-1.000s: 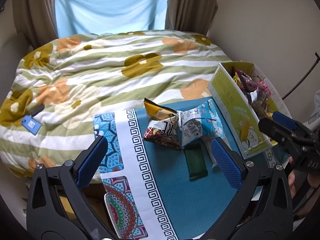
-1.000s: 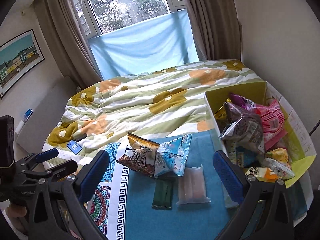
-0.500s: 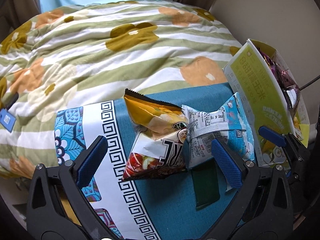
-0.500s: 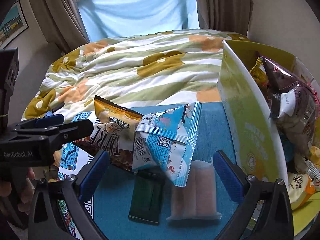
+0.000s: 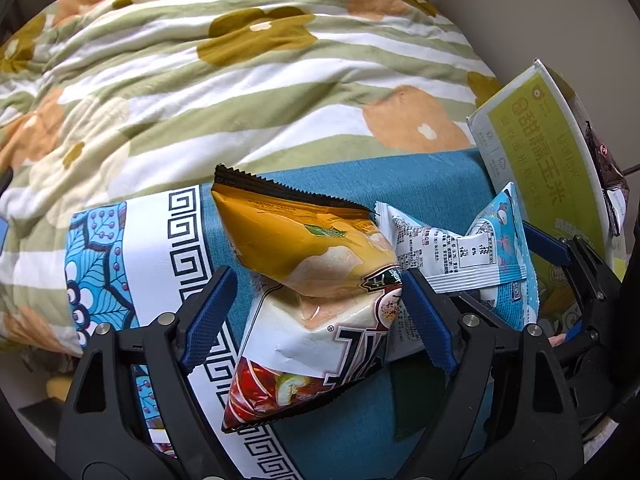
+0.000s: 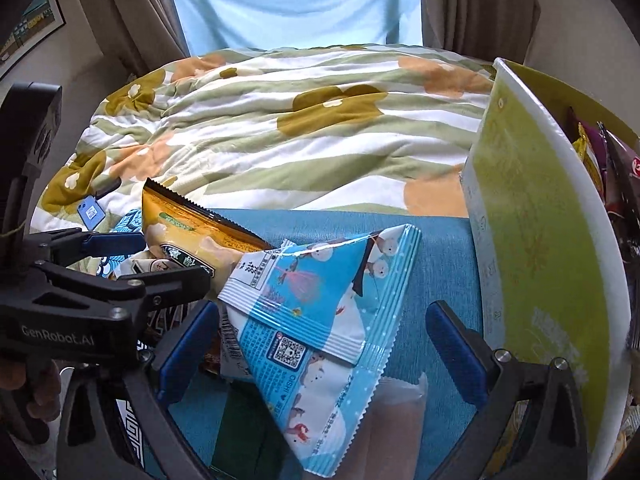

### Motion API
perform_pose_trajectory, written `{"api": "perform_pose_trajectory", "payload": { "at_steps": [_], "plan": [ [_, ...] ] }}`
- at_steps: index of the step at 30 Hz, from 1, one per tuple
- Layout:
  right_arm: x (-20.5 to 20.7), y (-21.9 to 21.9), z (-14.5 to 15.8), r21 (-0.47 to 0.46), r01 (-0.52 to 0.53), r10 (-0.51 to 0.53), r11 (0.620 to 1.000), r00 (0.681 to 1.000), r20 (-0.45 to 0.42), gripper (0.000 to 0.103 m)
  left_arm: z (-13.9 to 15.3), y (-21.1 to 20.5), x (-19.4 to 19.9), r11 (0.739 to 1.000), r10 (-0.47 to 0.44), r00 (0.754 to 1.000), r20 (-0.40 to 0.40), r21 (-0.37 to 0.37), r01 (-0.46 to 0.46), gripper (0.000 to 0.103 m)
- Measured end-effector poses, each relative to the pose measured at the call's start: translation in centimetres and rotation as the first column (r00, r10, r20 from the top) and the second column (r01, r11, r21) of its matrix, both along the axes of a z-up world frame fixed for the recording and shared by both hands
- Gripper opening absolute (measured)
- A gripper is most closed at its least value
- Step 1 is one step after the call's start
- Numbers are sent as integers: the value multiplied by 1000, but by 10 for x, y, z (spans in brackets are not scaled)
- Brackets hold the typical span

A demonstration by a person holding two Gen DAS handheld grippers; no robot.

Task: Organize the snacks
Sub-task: 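Grasp the orange-white chip bag with the left tool while the right tool grasps the blue-white bag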

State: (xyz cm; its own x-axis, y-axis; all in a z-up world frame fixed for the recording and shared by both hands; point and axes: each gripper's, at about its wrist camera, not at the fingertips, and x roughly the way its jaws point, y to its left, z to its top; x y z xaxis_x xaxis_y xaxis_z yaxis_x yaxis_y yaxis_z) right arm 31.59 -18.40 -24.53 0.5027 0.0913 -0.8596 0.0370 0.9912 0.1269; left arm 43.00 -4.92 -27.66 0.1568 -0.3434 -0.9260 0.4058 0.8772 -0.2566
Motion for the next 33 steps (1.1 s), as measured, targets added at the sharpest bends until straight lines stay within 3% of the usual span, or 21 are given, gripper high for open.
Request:
{"api": "perform_pose_trajectory", "payload": {
  "at_steps": [4, 5, 6, 18, 22, 24, 33],
  "plan": [
    [5, -1, -4, 10, -20, 20, 1000, 1000, -8, 103, 1, -1, 0, 1000, -4, 1000, 9, 12, 4, 70],
    [6, -1, -5, 11, -24, 25, 1000, 1000, -11, 103, 1, -1, 0, 1000, -3, 1000, 12, 24, 3, 54],
    [7, -2, -6, 15, -27, 27, 1000, 1000, -12, 103, 0, -1, 0, 999, -5, 1000, 10, 47, 4, 51],
    [20, -6, -15, 64, -44, 46, 997, 998, -31, 102, 1, 20, -6, 998, 50, 999, 5, 49, -50, 47],
    [22, -5, -19, 94, -58, 61, 994, 997, -35, 88, 1, 26, -10, 997, 65, 998, 1, 47, -65, 47],
    [23, -3, -20, 105, -69, 73, 992, 997, -37, 76, 1, 29, -11, 996, 74, 997, 1, 43, -74, 47],
    [19, -1, -14, 106, -86, 88, 991, 996, -13, 66, 11, 36, -21, 995, 90, 996, 14, 35, -90, 47]
  ]
}}
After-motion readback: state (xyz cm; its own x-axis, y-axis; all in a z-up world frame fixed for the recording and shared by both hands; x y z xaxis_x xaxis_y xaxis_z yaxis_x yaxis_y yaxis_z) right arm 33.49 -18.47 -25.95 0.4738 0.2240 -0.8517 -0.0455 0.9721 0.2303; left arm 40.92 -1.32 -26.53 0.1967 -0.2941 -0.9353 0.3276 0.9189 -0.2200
